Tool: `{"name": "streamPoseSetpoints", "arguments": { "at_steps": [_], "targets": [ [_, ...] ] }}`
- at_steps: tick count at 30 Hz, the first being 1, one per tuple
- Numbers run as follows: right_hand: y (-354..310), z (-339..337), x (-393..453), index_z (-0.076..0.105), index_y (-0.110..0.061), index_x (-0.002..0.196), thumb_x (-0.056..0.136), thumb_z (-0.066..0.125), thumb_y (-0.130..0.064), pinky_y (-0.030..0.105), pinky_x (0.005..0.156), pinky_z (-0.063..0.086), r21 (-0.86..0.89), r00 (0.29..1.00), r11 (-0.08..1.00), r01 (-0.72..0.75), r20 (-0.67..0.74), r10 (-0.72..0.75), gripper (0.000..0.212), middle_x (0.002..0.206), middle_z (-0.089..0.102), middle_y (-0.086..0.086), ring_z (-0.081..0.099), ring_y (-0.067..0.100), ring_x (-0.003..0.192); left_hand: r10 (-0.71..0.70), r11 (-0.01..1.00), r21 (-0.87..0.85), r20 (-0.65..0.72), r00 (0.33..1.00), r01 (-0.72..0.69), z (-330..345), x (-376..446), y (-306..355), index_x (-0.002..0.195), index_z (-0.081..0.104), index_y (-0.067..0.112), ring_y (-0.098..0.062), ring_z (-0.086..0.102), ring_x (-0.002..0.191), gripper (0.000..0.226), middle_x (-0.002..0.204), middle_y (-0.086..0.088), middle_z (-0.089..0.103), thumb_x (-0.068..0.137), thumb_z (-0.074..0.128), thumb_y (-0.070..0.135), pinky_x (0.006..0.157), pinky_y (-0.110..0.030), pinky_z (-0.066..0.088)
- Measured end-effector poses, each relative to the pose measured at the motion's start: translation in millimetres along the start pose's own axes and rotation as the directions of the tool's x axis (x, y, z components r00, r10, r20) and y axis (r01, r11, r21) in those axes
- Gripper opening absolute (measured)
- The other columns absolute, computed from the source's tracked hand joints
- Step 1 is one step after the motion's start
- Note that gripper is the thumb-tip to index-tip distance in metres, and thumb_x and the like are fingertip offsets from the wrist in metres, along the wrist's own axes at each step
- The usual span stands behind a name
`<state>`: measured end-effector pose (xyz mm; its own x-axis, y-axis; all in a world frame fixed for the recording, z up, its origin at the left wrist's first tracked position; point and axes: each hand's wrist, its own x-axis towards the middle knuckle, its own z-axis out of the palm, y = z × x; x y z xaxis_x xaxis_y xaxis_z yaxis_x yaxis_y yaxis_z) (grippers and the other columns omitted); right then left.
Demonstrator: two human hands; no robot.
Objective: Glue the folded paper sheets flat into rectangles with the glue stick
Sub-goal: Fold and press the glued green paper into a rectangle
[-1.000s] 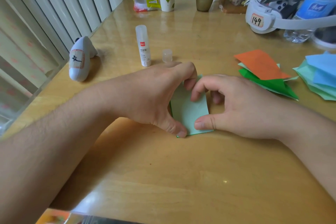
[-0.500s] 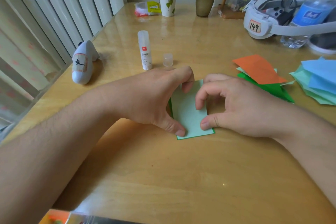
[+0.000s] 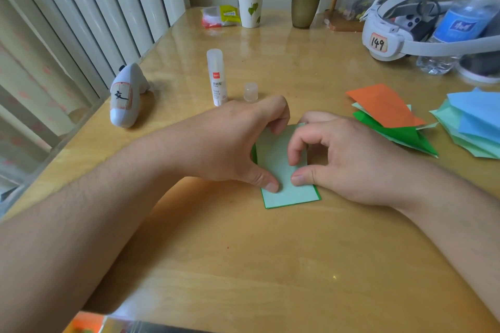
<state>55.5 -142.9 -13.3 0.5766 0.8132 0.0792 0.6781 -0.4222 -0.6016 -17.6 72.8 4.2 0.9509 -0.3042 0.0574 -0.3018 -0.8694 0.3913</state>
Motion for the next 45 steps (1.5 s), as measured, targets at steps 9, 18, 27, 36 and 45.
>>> {"name": "streamPoseSetpoints", "arguments": {
  "at_steps": [9, 18, 27, 36, 45],
  "targets": [
    [-7, 6, 2, 0.058, -0.038, 0.095, 0.068, 0.092, -0.035, 0.027, 0.073, 0.046, -0.026, 0.996, 1.000, -0.005, -0.092, 0.003, 0.044, 0.096, 0.060, -0.017, 0.053, 0.011, 0.082, 0.000, 0.997, -0.080, -0.031, 1.000, -0.002, 5, 2, 4, 0.103, 0.036, 0.032, -0.011, 0.051, 0.083, 0.074, 0.097, 0.009, 0.054, 0.063, 0.097, 0.046, 0.075, -0.033, 0.046],
    [-3, -2, 0, 0.043, -0.060, 0.120, 0.071, 0.094, -0.024, 0.021, 0.078, 0.045, 0.004, 0.991, 0.997, -0.075, -0.108, 0.075, 0.079, 0.094, 0.060, -0.017, 0.055, 0.004, 0.087, -0.040, 0.996, -0.083, -0.047, 0.998, 0.036, -2, -1, -6, 0.108, 0.037, 0.027, -0.010, 0.053, 0.087, 0.077, 0.095, 0.012, 0.059, 0.063, 0.098, 0.038, 0.070, -0.020, 0.045],
    [-12, 4, 6, 0.061, -0.039, 0.111, 0.069, 0.095, -0.026, 0.009, 0.066, 0.043, 0.033, 0.994, 0.997, -0.075, -0.083, 0.077, 0.056, 0.083, 0.062, -0.032, 0.059, -0.010, 0.080, -0.026, 0.998, -0.057, -0.060, 0.998, 0.023, -3, 1, -3, 0.103, 0.039, 0.031, 0.003, 0.053, 0.082, 0.071, 0.089, 0.014, 0.058, 0.064, 0.098, 0.038, 0.068, -0.017, 0.043],
    [-3, 7, 10, 0.063, -0.037, 0.090, 0.071, 0.093, -0.033, 0.011, 0.067, 0.038, -0.026, 0.989, 0.996, -0.087, -0.119, 0.084, 0.036, 0.095, 0.057, -0.014, 0.054, -0.003, 0.089, -0.044, 0.996, -0.075, -0.039, 0.998, 0.041, -4, 0, -10, 0.103, 0.042, 0.027, -0.005, 0.053, 0.084, 0.065, 0.087, 0.018, 0.059, 0.068, 0.096, 0.035, 0.066, -0.015, 0.042],
    [-2, 7, 12, 0.064, -0.039, 0.090, 0.072, 0.092, -0.032, 0.026, 0.073, 0.043, -0.023, 0.985, 0.994, -0.108, -0.136, 0.104, 0.034, 0.095, 0.056, -0.011, 0.053, 0.004, 0.088, -0.065, 0.993, -0.104, -0.022, 0.998, 0.063, -6, 0, -8, 0.106, 0.041, 0.034, -0.006, 0.056, 0.088, 0.065, 0.095, 0.017, 0.064, 0.070, 0.095, 0.035, 0.071, -0.017, 0.046]
  ]
}}
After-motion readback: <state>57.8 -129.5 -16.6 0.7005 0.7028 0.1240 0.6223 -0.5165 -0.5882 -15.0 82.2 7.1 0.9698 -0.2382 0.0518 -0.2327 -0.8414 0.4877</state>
